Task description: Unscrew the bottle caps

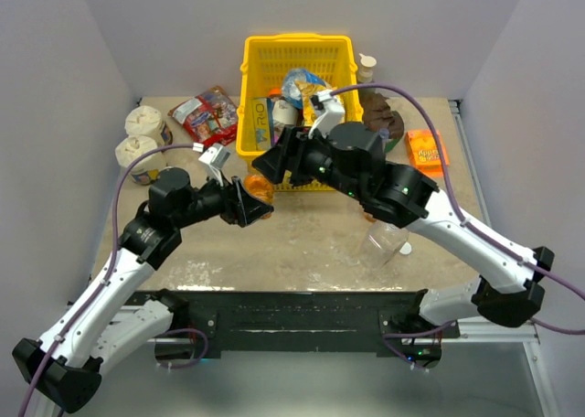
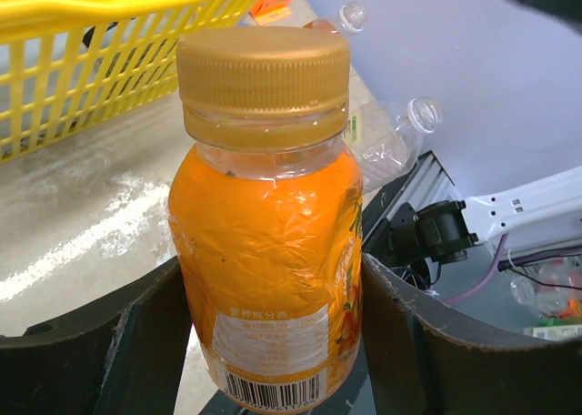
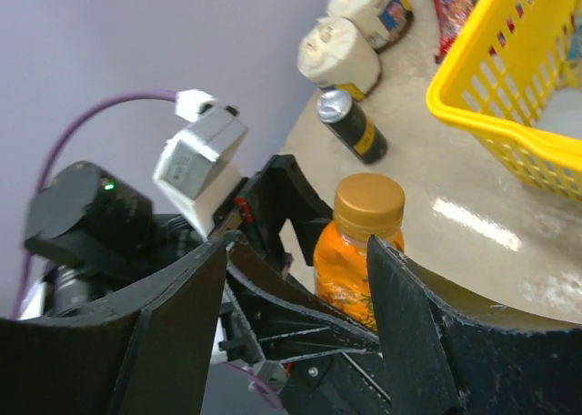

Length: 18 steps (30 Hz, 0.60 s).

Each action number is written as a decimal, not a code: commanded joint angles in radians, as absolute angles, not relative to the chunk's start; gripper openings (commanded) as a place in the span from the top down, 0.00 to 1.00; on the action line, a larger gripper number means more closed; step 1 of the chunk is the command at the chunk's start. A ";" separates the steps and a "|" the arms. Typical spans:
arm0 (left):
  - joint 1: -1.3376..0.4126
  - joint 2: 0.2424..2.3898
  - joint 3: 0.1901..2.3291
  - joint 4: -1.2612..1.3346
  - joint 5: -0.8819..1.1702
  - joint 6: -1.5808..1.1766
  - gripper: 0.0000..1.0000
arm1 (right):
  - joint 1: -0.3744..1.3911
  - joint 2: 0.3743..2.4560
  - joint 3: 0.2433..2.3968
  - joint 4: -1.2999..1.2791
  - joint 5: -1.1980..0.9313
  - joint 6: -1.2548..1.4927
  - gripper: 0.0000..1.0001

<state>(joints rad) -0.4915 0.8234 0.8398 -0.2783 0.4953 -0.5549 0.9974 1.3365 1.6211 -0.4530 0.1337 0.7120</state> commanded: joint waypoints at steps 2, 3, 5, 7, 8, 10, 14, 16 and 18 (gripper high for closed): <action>-0.500 0.795 0.873 -0.290 0.434 -0.537 0.57 | 1.057 1.440 1.752 -0.578 0.333 0.704 0.33; -0.500 0.792 0.873 -0.290 0.434 -0.535 0.58 | 1.066 1.454 1.762 -0.595 0.353 0.700 0.33; -0.499 0.787 0.874 -0.287 0.434 -0.534 0.58 | 1.075 1.482 1.787 -0.609 0.374 0.700 0.34; -0.500 0.788 0.874 -0.285 0.442 -0.531 0.58 | 1.084 1.493 1.796 -0.614 0.396 0.698 0.34; -0.500 0.788 0.873 -0.285 0.442 -0.529 0.58 | 1.085 1.499 1.802 -0.615 0.399 0.695 0.35; -0.500 0.790 0.874 -0.285 0.448 -0.525 0.58 | 1.086 1.508 1.807 -0.609 0.402 0.690 0.36; -0.500 0.795 0.876 -0.285 0.453 -0.523 0.58 | 1.088 1.509 1.802 -0.584 0.408 0.673 0.40; -0.502 0.798 0.877 -0.287 0.456 -0.520 0.58 | 1.086 1.519 1.804 -0.577 0.408 0.666 0.41; -0.502 0.798 0.880 -0.288 0.459 -0.519 0.58 | 1.086 1.526 1.807 -0.575 0.400 0.663 0.42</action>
<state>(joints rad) -0.4942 0.8001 0.8398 -0.3096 0.4492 -0.5518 1.0817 1.5269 1.7569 -0.6113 0.3626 0.6846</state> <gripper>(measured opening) 0.704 0.589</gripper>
